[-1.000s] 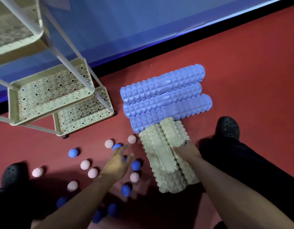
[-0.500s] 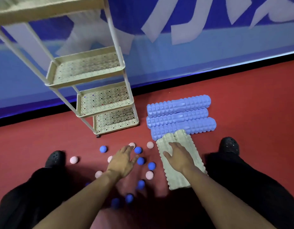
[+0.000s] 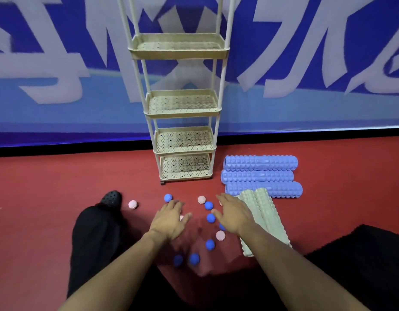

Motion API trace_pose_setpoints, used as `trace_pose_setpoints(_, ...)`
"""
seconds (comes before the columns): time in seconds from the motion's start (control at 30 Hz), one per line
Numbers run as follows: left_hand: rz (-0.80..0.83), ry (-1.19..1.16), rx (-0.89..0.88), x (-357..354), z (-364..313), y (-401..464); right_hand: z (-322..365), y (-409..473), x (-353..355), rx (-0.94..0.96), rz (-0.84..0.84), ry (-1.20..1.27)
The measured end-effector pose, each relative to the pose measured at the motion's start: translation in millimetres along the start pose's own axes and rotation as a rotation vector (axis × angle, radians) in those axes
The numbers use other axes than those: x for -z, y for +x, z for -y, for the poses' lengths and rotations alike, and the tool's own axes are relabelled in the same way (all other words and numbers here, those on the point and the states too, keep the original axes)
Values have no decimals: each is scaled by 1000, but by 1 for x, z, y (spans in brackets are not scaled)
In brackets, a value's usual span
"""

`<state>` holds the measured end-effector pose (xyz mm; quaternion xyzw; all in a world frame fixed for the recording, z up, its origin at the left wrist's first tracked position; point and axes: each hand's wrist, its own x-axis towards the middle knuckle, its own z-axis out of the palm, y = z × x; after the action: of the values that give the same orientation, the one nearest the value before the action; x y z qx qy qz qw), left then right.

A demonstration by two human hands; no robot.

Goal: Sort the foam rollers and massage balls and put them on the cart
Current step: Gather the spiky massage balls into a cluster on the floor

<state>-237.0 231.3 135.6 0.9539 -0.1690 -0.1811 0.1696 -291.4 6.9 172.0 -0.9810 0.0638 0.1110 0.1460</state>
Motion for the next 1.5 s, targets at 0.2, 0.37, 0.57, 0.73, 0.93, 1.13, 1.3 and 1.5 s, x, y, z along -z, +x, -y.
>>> trace_pose_setpoints(0.2,-19,-14,-17,9,5,-6,16,0,9,6,-9,-38)
trace_pose_setpoints(0.37,-60,-22,-27,20,6,-17,25,-3,16,34,-1,-74)
trace_pose_setpoints(0.57,-195,-17,-12,47,14,-27,50,15,38,155,-49,-121)
trace_pose_setpoints(0.73,-212,24,18,72,21,-18,61,43,48,200,-51,-113)
trace_pose_setpoints(0.93,-148,102,50,80,37,20,45,90,37,219,-8,-121)
trace_pose_setpoints(1.13,-52,85,113,64,64,80,30,154,9,191,124,-113)
trace_pose_setpoints(1.3,20,79,124,54,73,113,21,176,-16,113,258,-96)
trace_pose_setpoints(1.5,93,77,106,20,91,136,22,193,-66,133,360,-81)
